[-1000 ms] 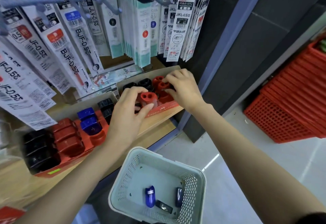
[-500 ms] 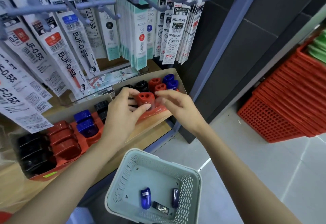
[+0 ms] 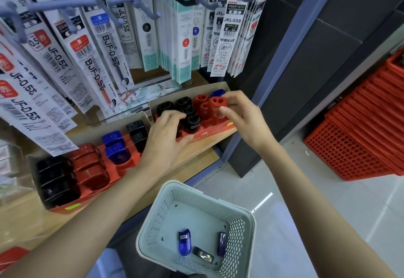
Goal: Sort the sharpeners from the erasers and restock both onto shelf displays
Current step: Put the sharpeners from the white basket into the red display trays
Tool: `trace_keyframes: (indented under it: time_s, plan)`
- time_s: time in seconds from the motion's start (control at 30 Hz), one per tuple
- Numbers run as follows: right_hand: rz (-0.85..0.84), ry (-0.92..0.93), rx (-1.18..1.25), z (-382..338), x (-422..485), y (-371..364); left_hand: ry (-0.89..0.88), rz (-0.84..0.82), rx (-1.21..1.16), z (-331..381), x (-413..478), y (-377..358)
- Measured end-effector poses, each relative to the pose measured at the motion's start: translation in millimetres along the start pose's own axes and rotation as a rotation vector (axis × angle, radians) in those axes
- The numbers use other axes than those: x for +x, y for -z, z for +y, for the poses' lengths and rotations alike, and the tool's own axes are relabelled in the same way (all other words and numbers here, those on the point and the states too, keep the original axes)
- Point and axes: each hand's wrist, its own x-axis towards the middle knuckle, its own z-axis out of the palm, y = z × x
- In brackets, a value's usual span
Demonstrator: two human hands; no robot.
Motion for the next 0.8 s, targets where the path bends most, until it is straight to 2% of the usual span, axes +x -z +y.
trace_keyframes:
  time_s: [0.1,0.27,0.47,0.57,0.63,0.7,0.8]
  plan:
    - [-0.120,0.040,-0.151,15,6,-9,-0.041,-0.045,0.167,-8,-5,-7]
    - [-0.112,0.028,-0.172,37,7,-14,-0.045,-0.002,0.168,-9,-3,-11]
    - [0.046,0.323,-0.716,49,14,-14,-0.075,0.010,0.165,-12,-5,-13]
    - [0.094,0.336,-0.880,41,6,-17,-0.094,0.028,0.171,-12,-8,-16]
    - [0.039,0.237,-0.865,37,-6,-17,-0.125,0.081,0.148,-13,-17,-17]
    - [0.059,0.130,-0.667,35,-31,-17,-0.199,0.112,0.082,-15,-36,-21]
    - [0.160,0.021,-0.357,44,-95,-34,-0.300,-0.024,0.048,-35,-75,-40]
